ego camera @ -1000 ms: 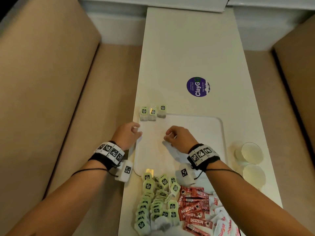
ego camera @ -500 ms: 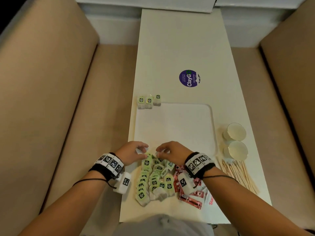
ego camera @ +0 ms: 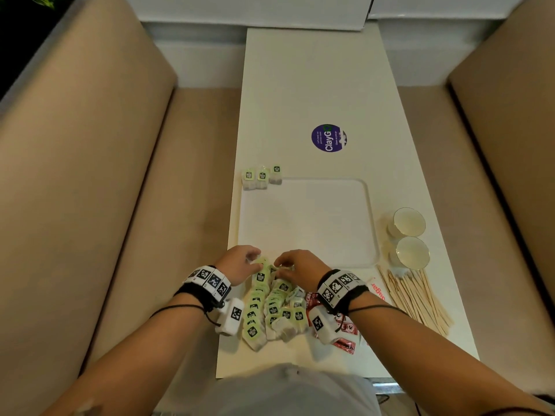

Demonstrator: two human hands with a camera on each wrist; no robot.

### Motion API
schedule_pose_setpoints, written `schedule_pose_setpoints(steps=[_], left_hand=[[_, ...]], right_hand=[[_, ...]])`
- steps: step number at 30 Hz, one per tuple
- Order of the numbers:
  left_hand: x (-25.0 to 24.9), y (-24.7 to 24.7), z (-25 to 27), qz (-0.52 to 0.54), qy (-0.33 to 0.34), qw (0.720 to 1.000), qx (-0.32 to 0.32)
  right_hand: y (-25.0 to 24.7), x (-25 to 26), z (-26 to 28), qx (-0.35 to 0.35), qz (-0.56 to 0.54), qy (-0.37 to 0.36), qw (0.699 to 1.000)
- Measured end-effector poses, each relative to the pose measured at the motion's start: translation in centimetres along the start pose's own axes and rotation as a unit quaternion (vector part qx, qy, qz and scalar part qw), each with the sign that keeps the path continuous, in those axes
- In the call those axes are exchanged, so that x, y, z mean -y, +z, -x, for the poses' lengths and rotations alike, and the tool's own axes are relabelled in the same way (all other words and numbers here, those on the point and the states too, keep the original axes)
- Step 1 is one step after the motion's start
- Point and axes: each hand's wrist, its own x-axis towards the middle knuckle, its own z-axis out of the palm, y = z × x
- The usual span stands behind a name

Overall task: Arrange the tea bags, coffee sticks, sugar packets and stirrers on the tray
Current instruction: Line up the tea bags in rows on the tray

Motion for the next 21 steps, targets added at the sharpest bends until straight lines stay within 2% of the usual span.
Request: schedule_pose_setpoints(steps=[6, 14, 21], left_hand=[[-0.7, 0.2, -0.2, 0.026, -0.018, 0.999, -0.01], [-1.3, -0.3, 0.0, -0.048, 0.01, 0.999, 0.022], [-1.3, -0.5, 0.5, 0.017, 0.03, 0.999, 0.018]], right_hand=[[-0.1, -0.3, 0.1, 0.011, 0.001, 0.011, 1.0], [-0.5, -0.8, 0.9, 0.002, 0.008, 0.031, 0.999], [-0.3, -0.2, 1.0, -0.022, -0.013, 0.033, 0.999]])
